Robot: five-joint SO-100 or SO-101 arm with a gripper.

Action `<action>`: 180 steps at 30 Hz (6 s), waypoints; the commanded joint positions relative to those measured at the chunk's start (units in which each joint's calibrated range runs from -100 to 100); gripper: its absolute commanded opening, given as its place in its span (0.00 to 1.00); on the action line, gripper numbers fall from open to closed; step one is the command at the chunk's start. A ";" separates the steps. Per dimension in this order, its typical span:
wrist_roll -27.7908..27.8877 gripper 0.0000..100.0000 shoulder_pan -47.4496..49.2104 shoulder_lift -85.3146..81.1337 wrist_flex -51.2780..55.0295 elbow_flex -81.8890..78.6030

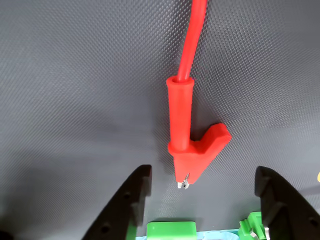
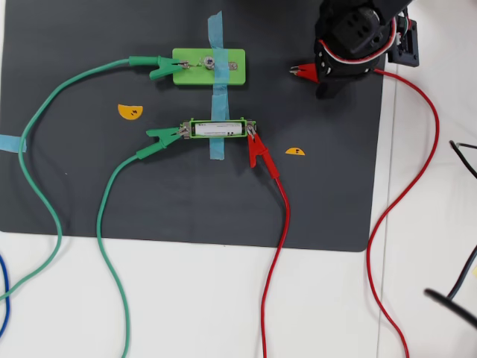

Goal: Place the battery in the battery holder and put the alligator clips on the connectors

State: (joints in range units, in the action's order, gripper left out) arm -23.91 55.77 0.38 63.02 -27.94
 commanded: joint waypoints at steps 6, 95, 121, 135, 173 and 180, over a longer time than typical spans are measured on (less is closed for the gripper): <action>-0.19 0.21 0.21 -0.25 -0.67 2.15; 0.28 0.01 -0.49 9.02 -3.93 3.47; 5.80 0.01 -9.48 -4.76 2.00 1.45; 2.73 0.01 -20.08 -4.67 1.57 0.93; -2.27 0.01 -20.48 0.00 2.77 -1.44; -2.53 0.01 -22.20 0.00 2.69 -1.53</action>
State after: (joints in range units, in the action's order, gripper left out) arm -26.23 35.95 1.13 65.94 -29.63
